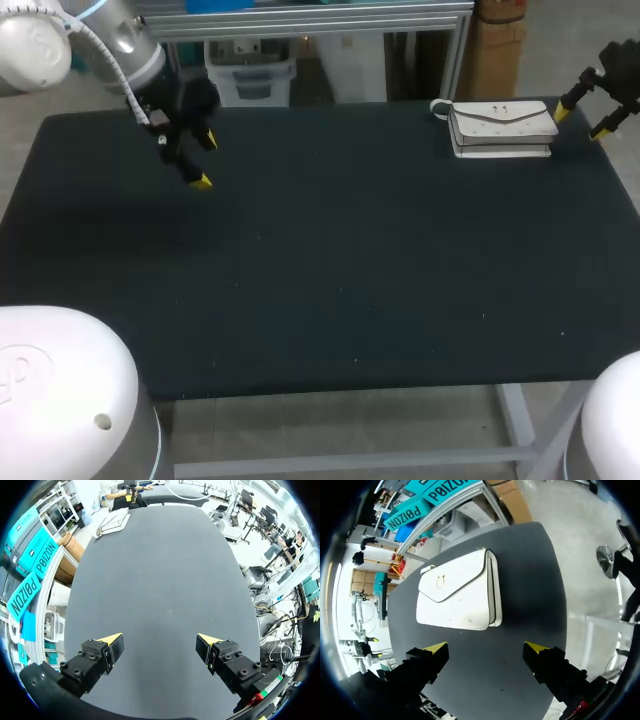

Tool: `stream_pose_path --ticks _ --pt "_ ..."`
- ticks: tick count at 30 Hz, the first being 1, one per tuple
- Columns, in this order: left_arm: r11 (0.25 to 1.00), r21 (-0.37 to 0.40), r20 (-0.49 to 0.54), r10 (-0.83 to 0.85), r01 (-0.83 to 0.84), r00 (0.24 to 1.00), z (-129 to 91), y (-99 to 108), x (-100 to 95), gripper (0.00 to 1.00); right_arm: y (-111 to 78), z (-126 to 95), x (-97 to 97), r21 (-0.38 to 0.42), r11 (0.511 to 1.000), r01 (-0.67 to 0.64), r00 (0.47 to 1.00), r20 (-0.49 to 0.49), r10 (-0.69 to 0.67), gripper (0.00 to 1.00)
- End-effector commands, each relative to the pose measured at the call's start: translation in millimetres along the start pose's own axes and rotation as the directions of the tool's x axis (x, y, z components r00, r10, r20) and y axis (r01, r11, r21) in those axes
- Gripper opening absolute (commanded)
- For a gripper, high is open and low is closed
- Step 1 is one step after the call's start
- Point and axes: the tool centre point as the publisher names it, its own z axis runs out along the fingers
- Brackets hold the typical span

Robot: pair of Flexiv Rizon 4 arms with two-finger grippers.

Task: Pick up the bag, open it, inspect its contents, close it, and place it on the opposite side

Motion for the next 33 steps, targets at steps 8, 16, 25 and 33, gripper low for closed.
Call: stream_pose_path --ticks 8,16,25,33 --pt "0.997 0.007 -0.001 0.075 -0.075 0.997 8 -1 -1.0 1.0 48.0 22 -9.3 0.049 0.999 -0.012 0.995 -0.093 0.017 1.0" --pt "0.995 -0.008 -0.004 0.097 -0.097 0.995 12 1 -1.6 1.0 69.2 33 0.6 0.042 0.999 -0.009 0.992 -0.126 0.015 0.76" --pt "0.992 -0.016 -0.01 0.122 -0.122 0.993 14 7 -4.5 1.0 80.9 51 8.3 0.062 0.998 -0.012 0.987 -0.158 0.021 0.51" --pt "0.991 -0.009 -0.022 0.131 -0.131 0.991 16 10 -7.5 1.0 81.5 57 8.7 0.07 0.997 -0.02 0.985 -0.171 0.032 0.27"
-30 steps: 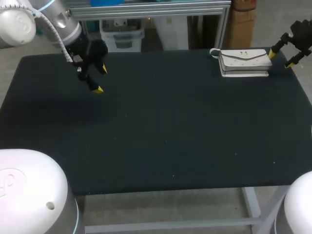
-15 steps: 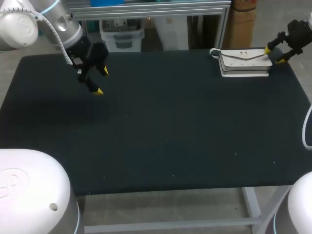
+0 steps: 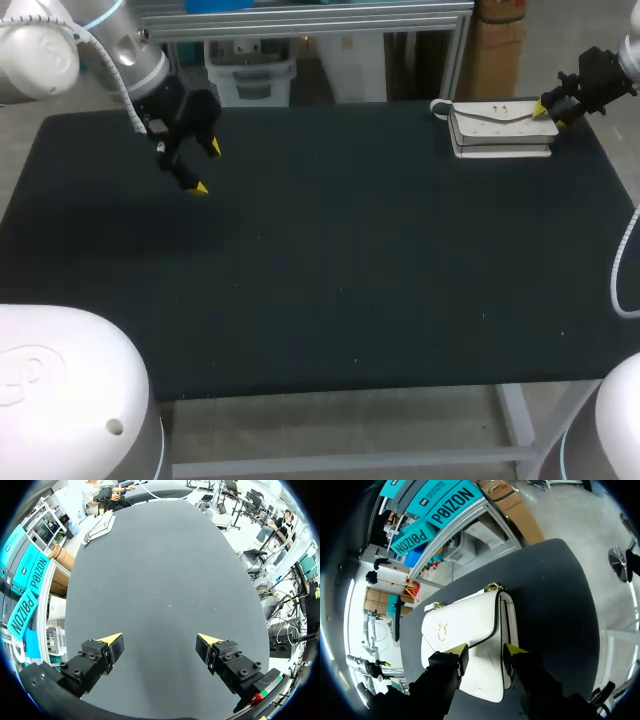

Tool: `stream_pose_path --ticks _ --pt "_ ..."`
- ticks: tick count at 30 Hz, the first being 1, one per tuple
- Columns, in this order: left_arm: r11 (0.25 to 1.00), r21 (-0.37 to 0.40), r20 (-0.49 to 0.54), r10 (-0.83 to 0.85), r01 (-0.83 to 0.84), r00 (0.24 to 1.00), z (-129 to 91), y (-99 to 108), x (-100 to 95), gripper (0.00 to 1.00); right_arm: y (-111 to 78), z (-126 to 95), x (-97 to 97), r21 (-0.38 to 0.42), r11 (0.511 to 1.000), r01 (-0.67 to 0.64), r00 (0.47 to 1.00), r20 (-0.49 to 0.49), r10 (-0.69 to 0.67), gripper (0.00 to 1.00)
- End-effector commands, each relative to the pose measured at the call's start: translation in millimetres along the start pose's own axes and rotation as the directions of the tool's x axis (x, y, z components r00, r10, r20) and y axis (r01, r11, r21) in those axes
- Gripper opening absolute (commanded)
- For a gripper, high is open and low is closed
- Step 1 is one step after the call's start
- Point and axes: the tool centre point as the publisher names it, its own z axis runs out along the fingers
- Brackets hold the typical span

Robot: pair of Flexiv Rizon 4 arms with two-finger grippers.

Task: Pick up the bag, open it, inspect its contents, close it, and place it on the opposite side

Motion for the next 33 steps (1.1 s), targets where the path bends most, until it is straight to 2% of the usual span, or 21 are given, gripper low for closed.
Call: stream_pose_path --ticks 1,9,15,18,22,33 --pt "1.0 0.01 -0.013 0.013 -0.012 1.0 3 2 -3.5 1.0 9.2 5 -5.9 0.262 0.965 0.0 1.0 -0.016 0.005 0.02" --pt "1.0 0.008 -0.023 0.028 -0.028 0.999 5 3 -1.9 1.0 6.1 8 -3.6 0.27 0.963 0.007 1.0 -0.029 0.001 0.0" --pt "0.995 0.077 -0.002 -0.07 0.07 0.998 3 7 -4.6 1.0 -1.0 7 0.6 0.27 0.963 0.018 0.999 -0.044 -0.007 0.0" --pt "0.984 0.141 0.011 -0.111 0.108 0.994 2 11 -2.3 1.0 -7.7 8 4.8 0.276 0.961 0.027 0.998 -0.058 -0.012 0.0" --pt "0.974 0.185 0.009 -0.133 0.129 0.991 4 13 2.5 1.0 -18.0 11 11.9 0.287 0.957 0.041 0.997 -0.074 -0.02 0.0" --pt "0.96 0.238 -0.013 -0.148 0.147 0.989 12 11 6.2 1.0 -52.6 14 36.3 0.311 0.946 0.086 0.992 -0.117 -0.052 0.0"
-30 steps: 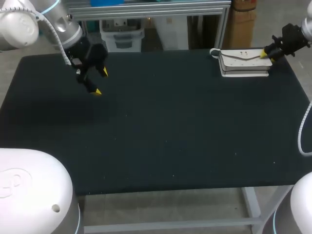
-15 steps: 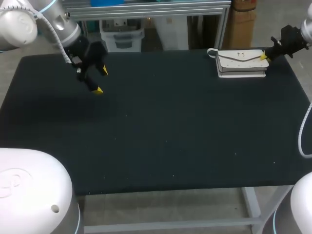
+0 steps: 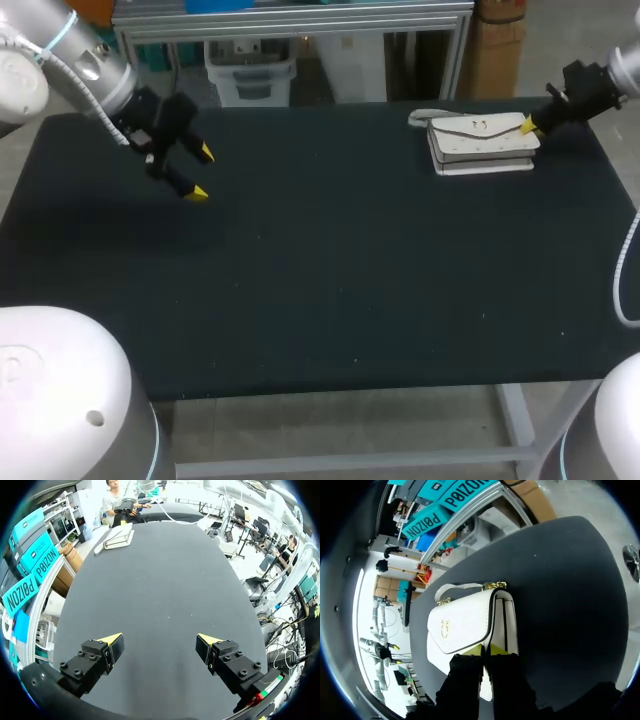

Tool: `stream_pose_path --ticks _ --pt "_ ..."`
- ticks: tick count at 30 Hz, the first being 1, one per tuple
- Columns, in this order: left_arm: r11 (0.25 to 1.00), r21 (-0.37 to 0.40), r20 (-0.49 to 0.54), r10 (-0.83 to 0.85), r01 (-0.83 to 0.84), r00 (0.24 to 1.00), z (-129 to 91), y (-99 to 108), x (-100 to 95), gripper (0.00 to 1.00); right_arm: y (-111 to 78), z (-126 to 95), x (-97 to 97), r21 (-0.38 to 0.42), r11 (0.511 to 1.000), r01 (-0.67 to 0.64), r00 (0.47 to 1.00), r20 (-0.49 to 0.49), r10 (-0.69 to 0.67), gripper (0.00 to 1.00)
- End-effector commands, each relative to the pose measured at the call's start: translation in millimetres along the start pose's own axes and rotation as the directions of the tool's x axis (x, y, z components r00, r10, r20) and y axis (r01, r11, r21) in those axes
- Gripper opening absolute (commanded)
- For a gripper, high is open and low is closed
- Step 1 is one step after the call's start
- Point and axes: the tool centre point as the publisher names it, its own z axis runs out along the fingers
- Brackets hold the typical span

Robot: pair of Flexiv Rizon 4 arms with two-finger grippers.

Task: Pick up the bag, open it, inspect its contents, close it, and place it on the opposite side

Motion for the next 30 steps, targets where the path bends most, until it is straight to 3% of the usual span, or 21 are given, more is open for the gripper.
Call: stream_pose_path --ticks 1,9,30 --pt "1.0 0.012 0.001 0.001 -0.001 1.0 2 3 -0.6 1.0 -6.6 0 6.2 0.202 0.979 0.012 1.0 -0.004 -0.012 0.0" --pt "1.0 0.012 0.001 0.001 -0.001 1.0 2 3 -0.6 1.0 -41.9 6 26.7 0.209 0.978 0.005 0.999 -0.049 0.006 0.0" --pt "1.0 0.012 0.001 0.001 -0.001 1.0 2 3 -0.6 1.0 -41.9 6 26.7 0.209 0.978 0.005 0.999 -0.049 0.006 0.0"
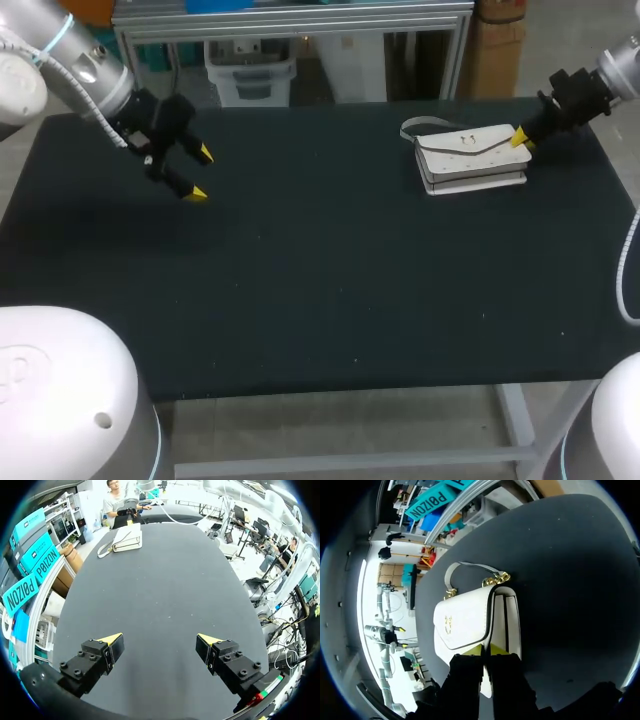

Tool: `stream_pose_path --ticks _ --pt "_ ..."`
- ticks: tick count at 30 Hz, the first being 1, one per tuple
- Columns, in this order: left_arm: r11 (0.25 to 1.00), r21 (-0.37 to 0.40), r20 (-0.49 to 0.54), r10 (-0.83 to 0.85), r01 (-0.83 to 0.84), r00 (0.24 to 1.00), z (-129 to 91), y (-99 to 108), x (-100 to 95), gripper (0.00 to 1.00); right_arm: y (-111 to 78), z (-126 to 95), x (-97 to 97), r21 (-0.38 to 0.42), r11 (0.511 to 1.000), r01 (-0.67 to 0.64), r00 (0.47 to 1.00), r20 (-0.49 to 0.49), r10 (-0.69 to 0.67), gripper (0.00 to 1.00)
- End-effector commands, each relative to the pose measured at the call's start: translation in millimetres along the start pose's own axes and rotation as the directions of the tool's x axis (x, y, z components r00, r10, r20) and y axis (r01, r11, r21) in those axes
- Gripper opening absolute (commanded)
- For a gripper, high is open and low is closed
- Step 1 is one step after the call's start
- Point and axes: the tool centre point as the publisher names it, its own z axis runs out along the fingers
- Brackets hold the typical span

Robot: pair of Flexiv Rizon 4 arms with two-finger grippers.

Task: Pick up the bag, open it, inspect its contents, close it, and place it on the opposite side

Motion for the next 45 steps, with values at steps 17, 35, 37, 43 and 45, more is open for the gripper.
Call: stream_pose_path --ticks 17,35,37,43,45 --pt "1.0 0.001 0.001 0.001 -0.001 1.0 1 0 -0.2 1.0 -70.5 51 55.1 -0.042 0.998 0.04 0.997 -0.068 -0.043 0.0" --pt "1.0 0.001 0.001 0.001 -0.001 1.0 1 0 -0.2 1.0 -122.7 107 97.2 -0.057 0.998 0.017 0.996 -0.089 -0.022 0.0" --pt "1.0 0.001 0.001 0.001 -0.001 1.0 1 0 -0.2 1.0 -129.2 115 102.3 -0.065 0.998 0.013 0.996 -0.087 -0.018 0.0" --pt "1.0 0.001 0.001 0.001 -0.001 1.0 1 0 -0.2 1.0 -143.5 131 116.0 -0.076 0.997 0.007 0.996 -0.091 -0.014 0.0" --pt "1.0 0.001 0.001 0.001 -0.001 1.0 1 0 -0.2 1.0 -147.2 135 121.8 -0.082 0.997 0.01 0.996 -0.084 -0.017 0.0"
